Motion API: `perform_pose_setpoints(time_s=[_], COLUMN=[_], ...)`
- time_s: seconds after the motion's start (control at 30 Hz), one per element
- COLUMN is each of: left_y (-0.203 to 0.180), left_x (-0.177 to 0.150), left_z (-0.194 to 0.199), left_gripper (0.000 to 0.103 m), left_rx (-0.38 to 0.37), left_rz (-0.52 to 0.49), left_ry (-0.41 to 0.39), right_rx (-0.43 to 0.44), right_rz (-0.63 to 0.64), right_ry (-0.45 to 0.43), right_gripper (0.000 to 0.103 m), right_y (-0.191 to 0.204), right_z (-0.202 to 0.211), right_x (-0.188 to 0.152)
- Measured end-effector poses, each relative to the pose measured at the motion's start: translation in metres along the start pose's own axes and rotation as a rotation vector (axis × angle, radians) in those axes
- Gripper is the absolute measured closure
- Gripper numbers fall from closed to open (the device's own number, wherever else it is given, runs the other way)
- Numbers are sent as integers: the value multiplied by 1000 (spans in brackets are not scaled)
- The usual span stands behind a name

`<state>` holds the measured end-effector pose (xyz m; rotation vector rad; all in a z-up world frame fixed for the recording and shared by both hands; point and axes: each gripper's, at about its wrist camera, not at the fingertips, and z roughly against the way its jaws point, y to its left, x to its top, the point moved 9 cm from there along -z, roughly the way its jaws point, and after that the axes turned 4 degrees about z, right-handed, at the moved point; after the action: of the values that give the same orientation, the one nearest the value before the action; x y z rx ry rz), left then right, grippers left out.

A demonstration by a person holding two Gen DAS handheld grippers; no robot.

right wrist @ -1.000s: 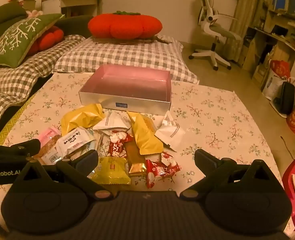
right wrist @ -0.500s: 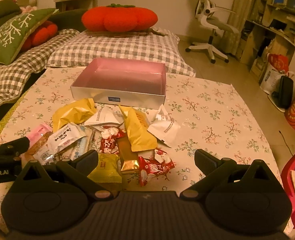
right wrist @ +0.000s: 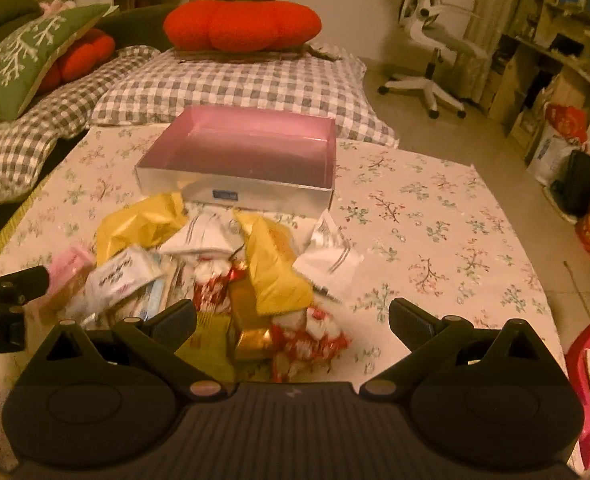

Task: Organize snacks
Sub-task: 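Reach the right gripper toward the yellow packet in the snack pile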

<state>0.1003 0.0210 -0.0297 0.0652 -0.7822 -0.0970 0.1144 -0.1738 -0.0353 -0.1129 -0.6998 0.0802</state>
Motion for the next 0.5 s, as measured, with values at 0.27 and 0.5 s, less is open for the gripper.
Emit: perform_pose_setpoints(time_s=[0.27,0.5], left_y=[-2,-11], left_x=[21,21], left_z=[-37,-73], left_gripper=[0,0], left_rx=[-45,-83], left_rz=[21,11], left_ry=[73,147], right_rx=[48,177], right_rz=[-126,-136], right_ry=[10,88], right_gripper=[0,8], right_y=[-26,-7], right_z=[-21,-58], right_x=[34,36])
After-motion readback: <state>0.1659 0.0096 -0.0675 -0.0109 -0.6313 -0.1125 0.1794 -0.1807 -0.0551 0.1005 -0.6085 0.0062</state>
